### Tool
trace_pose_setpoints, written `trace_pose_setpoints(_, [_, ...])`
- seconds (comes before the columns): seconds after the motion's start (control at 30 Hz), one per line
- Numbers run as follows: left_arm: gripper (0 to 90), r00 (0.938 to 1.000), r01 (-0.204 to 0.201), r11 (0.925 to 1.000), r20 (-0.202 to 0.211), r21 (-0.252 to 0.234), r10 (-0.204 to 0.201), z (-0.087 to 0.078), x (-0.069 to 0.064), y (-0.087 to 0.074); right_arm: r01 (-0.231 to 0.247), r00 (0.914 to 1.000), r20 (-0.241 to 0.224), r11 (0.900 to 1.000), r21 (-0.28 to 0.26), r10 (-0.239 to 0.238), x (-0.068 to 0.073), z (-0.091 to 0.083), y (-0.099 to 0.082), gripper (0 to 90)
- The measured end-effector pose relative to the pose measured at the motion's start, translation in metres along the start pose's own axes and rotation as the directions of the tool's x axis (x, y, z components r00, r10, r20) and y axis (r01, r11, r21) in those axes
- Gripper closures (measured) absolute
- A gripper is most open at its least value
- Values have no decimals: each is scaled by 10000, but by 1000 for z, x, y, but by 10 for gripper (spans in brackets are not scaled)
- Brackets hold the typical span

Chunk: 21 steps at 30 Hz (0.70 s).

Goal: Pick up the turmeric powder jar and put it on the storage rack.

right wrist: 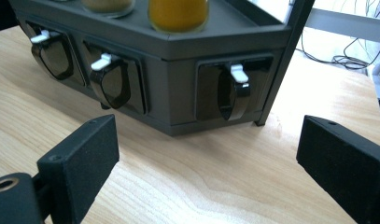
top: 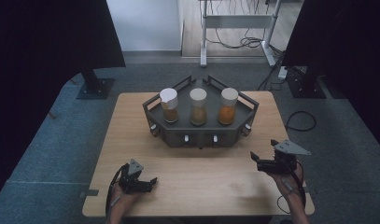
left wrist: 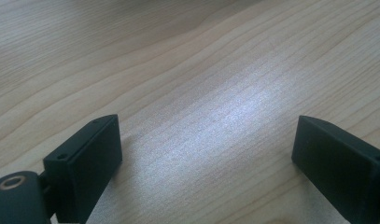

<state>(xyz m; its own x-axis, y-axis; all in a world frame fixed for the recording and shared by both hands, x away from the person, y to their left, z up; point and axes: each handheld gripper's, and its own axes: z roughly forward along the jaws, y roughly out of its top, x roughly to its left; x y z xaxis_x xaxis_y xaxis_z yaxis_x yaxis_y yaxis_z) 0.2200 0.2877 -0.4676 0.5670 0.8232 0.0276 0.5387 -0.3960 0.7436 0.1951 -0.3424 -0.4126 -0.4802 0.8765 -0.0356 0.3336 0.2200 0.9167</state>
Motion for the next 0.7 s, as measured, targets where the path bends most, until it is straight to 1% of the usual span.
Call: trace_pose_setpoints(0.7, [78,10000,1,10000,0,0,-1,0,0,0,-116,9999,-13,9979,645,117,3,13,-18,52])
